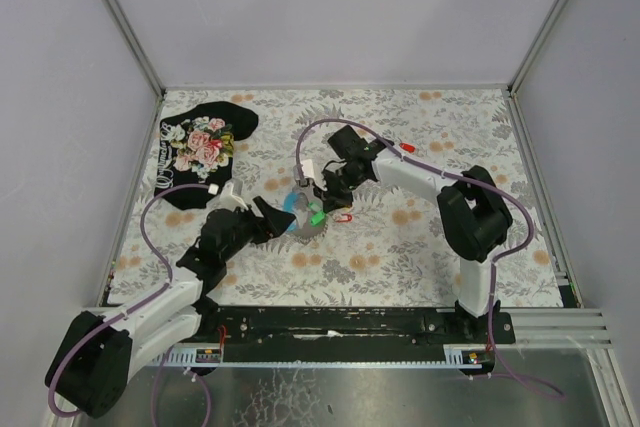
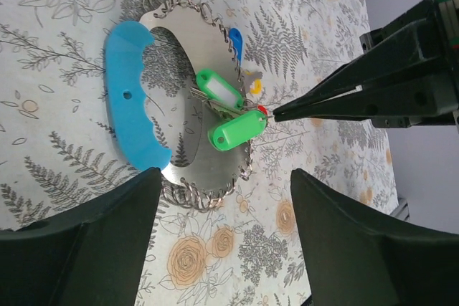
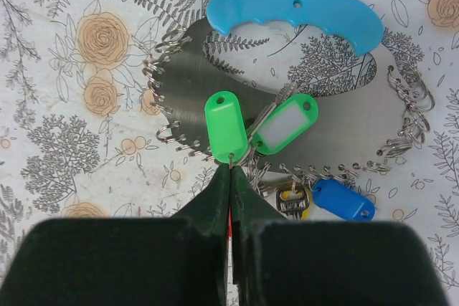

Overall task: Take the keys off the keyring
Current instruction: Pick up the key from the keyring.

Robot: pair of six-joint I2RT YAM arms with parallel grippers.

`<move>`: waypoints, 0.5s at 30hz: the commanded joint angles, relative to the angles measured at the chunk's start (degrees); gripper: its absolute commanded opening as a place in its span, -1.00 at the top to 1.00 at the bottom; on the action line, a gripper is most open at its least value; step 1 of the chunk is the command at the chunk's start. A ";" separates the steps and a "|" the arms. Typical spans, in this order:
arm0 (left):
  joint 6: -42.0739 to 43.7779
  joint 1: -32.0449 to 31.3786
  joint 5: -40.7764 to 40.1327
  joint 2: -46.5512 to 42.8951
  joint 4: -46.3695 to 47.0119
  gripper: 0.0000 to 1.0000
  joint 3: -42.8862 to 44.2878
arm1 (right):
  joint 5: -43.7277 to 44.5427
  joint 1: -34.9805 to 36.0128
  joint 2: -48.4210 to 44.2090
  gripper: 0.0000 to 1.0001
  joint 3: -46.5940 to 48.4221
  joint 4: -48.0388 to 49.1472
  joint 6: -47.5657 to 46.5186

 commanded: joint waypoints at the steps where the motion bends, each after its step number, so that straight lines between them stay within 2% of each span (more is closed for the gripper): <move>1: 1.80 0.38 4.40 0.15 5.04 -0.34 0.77 | -4.11 -0.74 -3.93 1.00 1.86 -0.36 5.80; 3: 2.72 0.35 5.92 -0.12 4.67 -0.17 1.23 | -4.97 -1.17 -4.43 1.00 2.18 0.04 8.13; 5: 3.79 0.31 7.22 -0.24 3.83 -0.09 1.75 | -5.95 -1.46 -4.95 1.00 2.53 0.48 10.90; 12: 8.45 0.29 10.08 1.46 2.31 -0.12 5.25 | -7.61 -1.51 -6.59 1.00 2.72 0.23 14.60; 15: 11.91 0.29 10.82 4.76 0.25 -0.05 8.51 | -8.02 -1.51 -7.05 1.00 2.67 -0.46 15.20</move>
